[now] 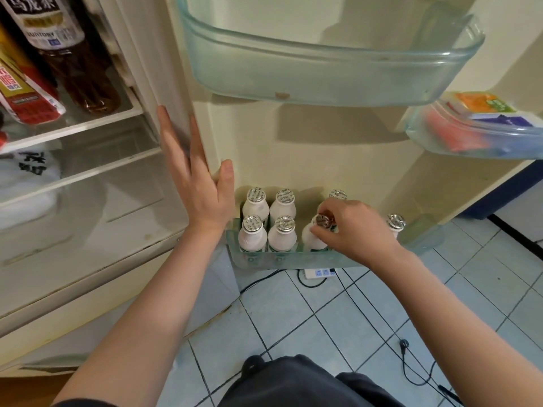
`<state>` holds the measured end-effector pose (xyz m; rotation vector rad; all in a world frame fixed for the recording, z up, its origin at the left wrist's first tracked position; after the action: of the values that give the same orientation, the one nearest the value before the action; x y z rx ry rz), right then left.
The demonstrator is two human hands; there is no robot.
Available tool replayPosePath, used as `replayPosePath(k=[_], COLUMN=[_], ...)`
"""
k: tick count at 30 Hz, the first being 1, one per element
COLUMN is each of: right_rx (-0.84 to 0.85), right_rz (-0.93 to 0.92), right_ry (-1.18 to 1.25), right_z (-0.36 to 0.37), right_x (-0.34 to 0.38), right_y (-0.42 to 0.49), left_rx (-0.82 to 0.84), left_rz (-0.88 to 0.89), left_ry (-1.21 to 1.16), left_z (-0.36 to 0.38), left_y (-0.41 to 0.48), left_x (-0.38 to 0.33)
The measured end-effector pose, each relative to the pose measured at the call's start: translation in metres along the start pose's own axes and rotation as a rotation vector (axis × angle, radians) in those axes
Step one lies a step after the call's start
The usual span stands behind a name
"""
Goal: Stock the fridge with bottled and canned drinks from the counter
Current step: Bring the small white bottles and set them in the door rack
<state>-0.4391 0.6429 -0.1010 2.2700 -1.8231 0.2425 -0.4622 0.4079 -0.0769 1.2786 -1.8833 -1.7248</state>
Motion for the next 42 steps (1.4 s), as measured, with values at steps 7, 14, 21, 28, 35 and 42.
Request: replayPosePath(k=[7, 14, 21, 28, 35, 42], right_rx=[-0.026, 0.011, -0.062, -0.278, -0.18, 0.082], right_rz=[-0.039, -0.084, -0.083, -0.153, -0.032, 0.048], right_ry=[-0.024, 0.009, 0.095, 0.197, 0.185, 0.009], right_z=[0.009, 0.014, 0.015, -0.007, -0.016, 0.003], right_x=[0.001, 0.001, -0.004, -0.002, -0.026, -0.037], right_y=[0.003, 0.006, 0.002, -0.006, 0.019, 0.037], left_rx=[-0.003, -0.016, -0.022, -0.022, -0.022, -0.027], left_rz=[-0.019, 0.006, -0.006, -0.016, -0.019, -0.01], left_ry=[0.024, 0.031, 0.034, 0.042, 0.04, 0.041], left_z=[-0.001, -0.002, -0.003, -0.004, -0.003, -0.004], left_y=[-0.001, -0.001, -0.001, -0.001, -0.001, 0.0], left_x=[-0.002, -0.005, -0.005, -0.008, -0.009, -0.009])
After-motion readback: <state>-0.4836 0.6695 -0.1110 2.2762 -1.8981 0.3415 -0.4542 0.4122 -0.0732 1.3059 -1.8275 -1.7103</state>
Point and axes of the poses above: each hand's wrist, its own y-axis towards the middle knuckle, its own z-axis out of the palm, x = y × z, the point moved 5 cm from there along y, towards the middle knuckle, and after that the axes turned 7 degrees about z, right-handed, at the moved point
